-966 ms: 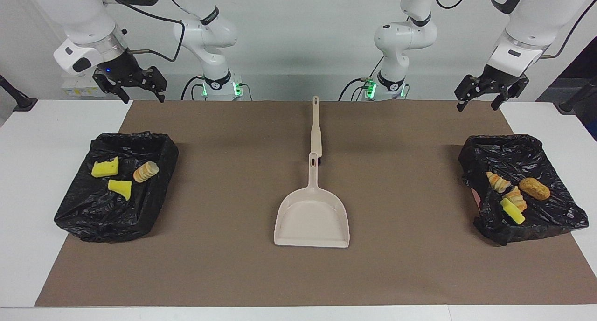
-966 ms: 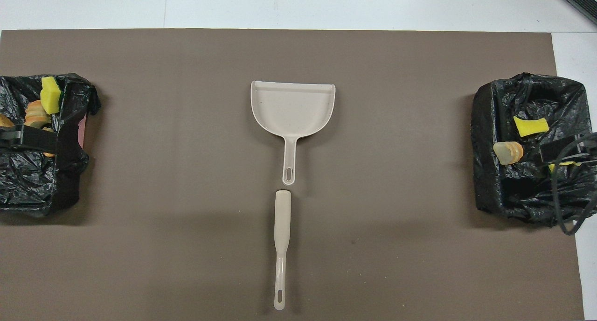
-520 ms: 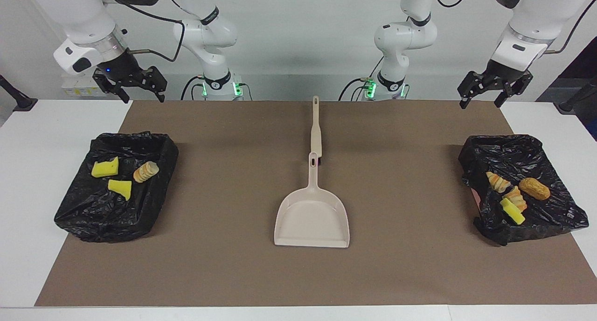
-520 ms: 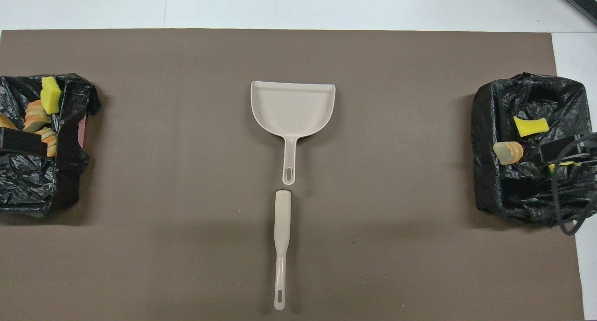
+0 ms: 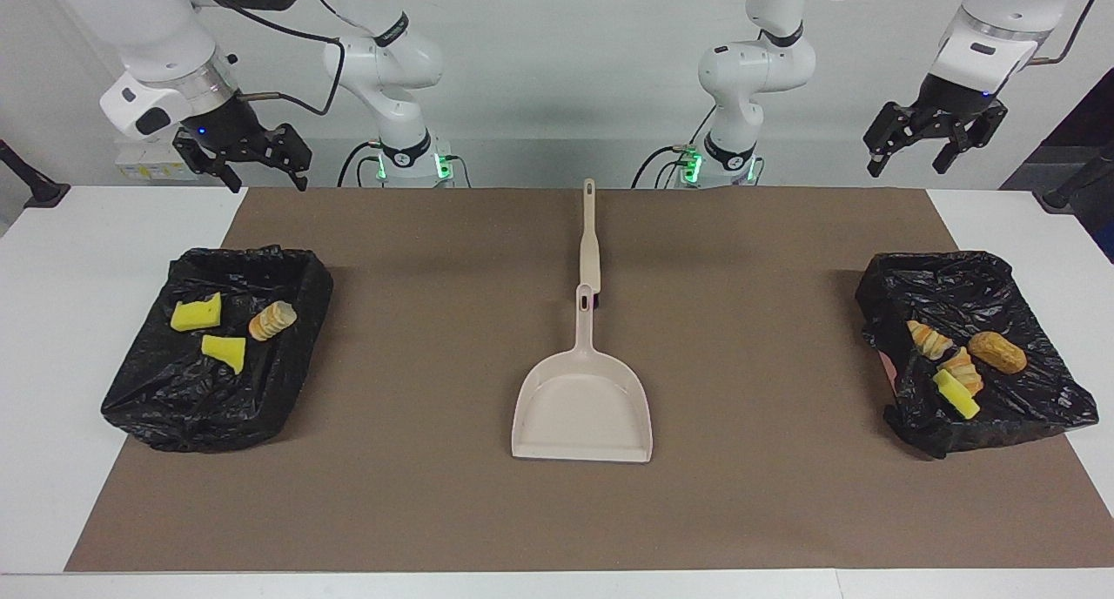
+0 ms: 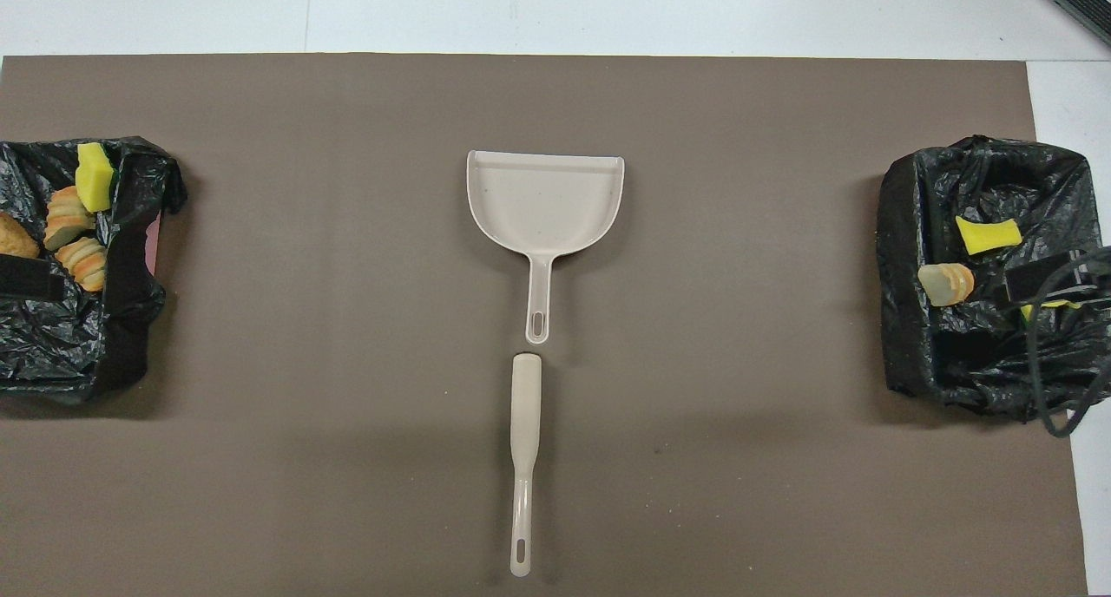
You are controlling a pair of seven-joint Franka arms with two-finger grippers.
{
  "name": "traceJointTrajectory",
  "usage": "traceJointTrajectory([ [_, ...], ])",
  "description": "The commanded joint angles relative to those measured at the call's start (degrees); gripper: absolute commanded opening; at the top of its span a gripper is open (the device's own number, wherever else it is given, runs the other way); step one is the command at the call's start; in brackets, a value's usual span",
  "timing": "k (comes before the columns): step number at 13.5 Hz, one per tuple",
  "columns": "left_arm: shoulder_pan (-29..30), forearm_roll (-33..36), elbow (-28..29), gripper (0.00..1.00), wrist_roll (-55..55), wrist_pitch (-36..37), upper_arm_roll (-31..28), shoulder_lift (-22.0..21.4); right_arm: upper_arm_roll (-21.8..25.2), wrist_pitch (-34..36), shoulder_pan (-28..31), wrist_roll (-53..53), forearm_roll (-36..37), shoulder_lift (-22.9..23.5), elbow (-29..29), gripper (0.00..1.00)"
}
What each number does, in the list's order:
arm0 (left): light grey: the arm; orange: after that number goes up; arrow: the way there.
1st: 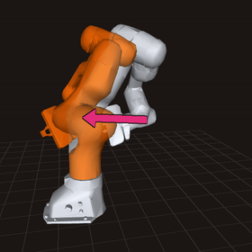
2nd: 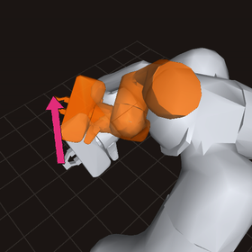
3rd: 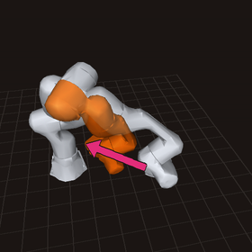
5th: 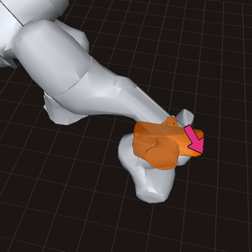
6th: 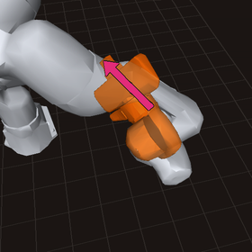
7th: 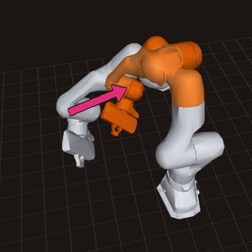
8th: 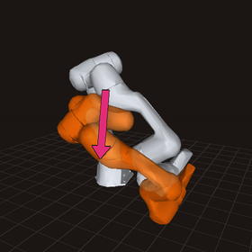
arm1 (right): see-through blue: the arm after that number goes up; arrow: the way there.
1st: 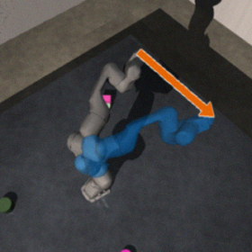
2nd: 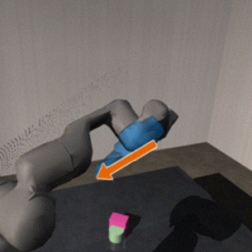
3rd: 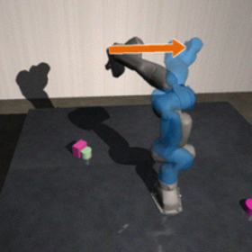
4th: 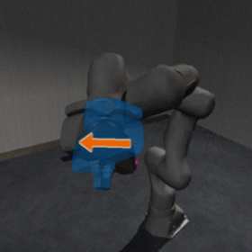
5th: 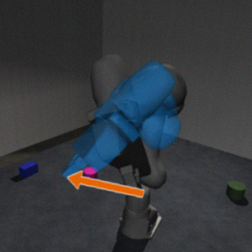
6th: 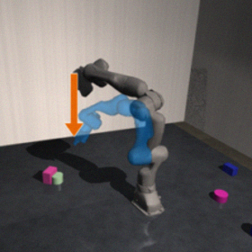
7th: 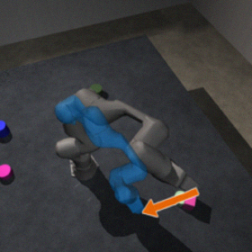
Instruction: Sweep and dump trash in bin
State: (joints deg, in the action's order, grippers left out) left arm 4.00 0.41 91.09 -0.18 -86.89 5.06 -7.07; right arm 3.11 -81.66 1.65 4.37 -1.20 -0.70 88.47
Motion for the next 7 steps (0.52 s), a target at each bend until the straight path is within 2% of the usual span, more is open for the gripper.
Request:
traceJointTrajectory([
  [1,-1.36,0.38,0.05,1.00,0.36,-0.04,-1.19,-0.40,-0.65,0.27,0.81,-0.67,-0.30,-0.18,-0.32,1.00],
  [3,-3.30,0.47,-0.12,1.00,0.36,0.93,-2.60,-0.40,-0.65,0.27,0.81,-0.59,-0.30,-0.18,-0.32,1.00],
  [7,-2.33,-0.15,0.13,1.00,0.36,1.20,-2.78,-1.10,-0.65,0.27,0.81,-0.59,-0.30,-0.18,-0.32,1.00],
])
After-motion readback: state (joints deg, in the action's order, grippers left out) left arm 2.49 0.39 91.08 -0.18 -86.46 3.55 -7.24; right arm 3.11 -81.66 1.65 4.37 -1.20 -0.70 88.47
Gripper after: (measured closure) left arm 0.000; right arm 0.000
